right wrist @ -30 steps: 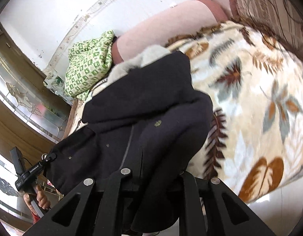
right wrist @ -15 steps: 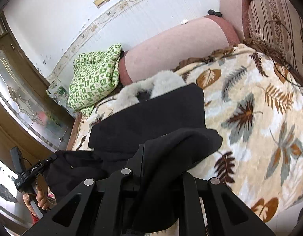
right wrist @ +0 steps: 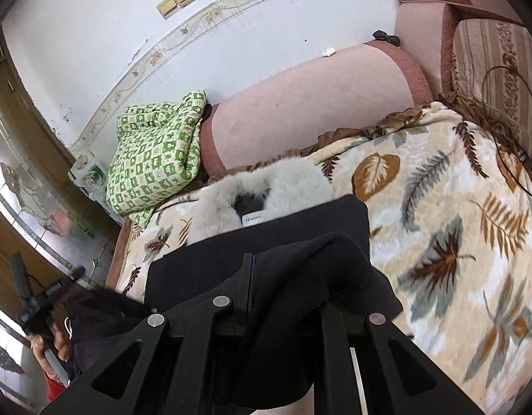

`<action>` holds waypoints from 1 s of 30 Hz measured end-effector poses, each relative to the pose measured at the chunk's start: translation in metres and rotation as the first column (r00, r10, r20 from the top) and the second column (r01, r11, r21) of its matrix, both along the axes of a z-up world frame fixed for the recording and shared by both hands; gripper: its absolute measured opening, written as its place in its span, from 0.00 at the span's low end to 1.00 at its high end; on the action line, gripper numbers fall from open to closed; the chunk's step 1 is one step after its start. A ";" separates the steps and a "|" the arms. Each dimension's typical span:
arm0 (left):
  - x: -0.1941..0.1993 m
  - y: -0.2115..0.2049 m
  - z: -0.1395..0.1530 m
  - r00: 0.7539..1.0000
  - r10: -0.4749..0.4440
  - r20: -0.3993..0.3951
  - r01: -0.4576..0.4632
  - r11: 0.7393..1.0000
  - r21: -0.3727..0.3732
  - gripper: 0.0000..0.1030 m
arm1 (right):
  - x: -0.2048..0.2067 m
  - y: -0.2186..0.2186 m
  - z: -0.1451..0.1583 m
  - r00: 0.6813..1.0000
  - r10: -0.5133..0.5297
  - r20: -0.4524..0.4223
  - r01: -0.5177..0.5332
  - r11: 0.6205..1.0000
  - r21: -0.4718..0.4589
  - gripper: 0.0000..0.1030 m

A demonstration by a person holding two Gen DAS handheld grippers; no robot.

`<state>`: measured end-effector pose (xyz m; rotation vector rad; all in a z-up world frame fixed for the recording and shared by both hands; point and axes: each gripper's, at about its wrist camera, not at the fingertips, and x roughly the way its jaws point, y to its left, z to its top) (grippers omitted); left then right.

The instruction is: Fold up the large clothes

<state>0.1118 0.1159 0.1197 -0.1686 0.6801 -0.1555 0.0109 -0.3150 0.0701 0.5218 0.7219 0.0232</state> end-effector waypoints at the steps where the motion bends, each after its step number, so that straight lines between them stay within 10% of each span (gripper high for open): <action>1: 0.007 -0.001 0.001 1.000 0.003 -0.004 -0.003 1.000 0.008 0.00 | 0.008 -0.001 -0.003 1.000 -0.003 -0.006 0.003 1.000 -0.007 0.12; 7: 0.011 0.007 -0.012 0.999 -0.012 -0.032 0.012 1.000 -0.009 0.05 | 0.051 -0.019 -0.031 0.996 -0.069 -0.052 0.071 0.997 0.039 0.12; 11: -0.028 0.036 -0.024 0.999 -0.010 -0.038 0.008 0.998 -0.060 0.64 | 0.061 -0.024 -0.045 0.995 -0.070 -0.074 0.074 0.996 0.053 0.12; 30: -0.154 0.053 -0.075 0.979 -0.204 0.028 0.205 0.976 -0.075 0.79 | 0.036 -0.020 -0.046 0.995 -0.053 -0.085 0.057 0.997 0.043 0.12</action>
